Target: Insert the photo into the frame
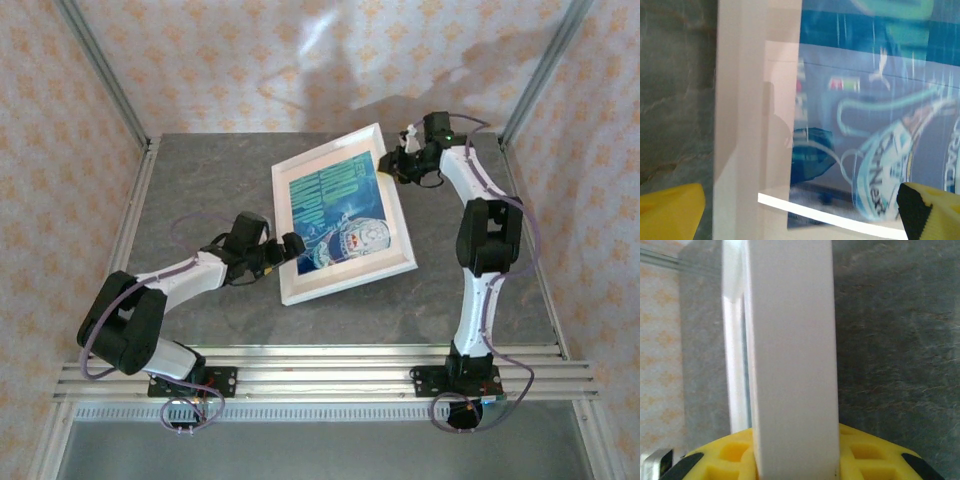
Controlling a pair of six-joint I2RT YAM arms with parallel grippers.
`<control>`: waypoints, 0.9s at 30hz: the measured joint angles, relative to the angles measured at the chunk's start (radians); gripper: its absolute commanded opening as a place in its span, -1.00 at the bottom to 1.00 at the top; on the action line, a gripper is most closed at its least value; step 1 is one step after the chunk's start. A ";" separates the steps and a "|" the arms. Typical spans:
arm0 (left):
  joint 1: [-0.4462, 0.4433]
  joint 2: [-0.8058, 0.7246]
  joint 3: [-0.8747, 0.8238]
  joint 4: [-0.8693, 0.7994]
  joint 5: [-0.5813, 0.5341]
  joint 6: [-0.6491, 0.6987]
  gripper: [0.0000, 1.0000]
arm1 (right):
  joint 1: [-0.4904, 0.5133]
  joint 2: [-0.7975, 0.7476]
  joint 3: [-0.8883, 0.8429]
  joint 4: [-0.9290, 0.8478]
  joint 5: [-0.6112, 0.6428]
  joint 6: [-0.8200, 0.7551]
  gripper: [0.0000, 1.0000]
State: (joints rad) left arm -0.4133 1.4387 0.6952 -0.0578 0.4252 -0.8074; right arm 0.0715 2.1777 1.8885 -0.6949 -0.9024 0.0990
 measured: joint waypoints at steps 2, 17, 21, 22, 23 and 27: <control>-0.012 -0.013 0.000 -0.045 -0.028 0.014 1.00 | -0.005 0.044 0.000 0.017 0.002 -0.016 -0.83; -0.051 -0.023 0.013 -0.133 -0.095 0.026 1.00 | -0.010 0.209 0.040 0.033 0.100 -0.039 0.05; -0.080 -0.002 0.013 -0.117 -0.100 0.024 1.00 | -0.002 0.139 -0.024 0.052 0.227 0.001 0.24; -0.088 0.003 0.013 -0.110 -0.104 0.024 1.00 | -0.005 0.108 -0.057 0.056 0.261 0.010 0.24; -0.096 0.009 0.013 -0.104 -0.105 0.024 1.00 | -0.010 0.065 -0.098 0.058 0.301 0.024 0.24; -0.152 0.031 0.013 -0.056 -0.109 0.019 1.00 | -0.030 -0.156 -0.273 0.058 0.444 0.091 0.23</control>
State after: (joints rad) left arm -0.5652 1.4693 0.7082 -0.1139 0.3161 -0.7879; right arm 0.0418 2.0212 1.6157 -0.6369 -0.4587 0.1902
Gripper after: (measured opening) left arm 0.998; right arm 0.618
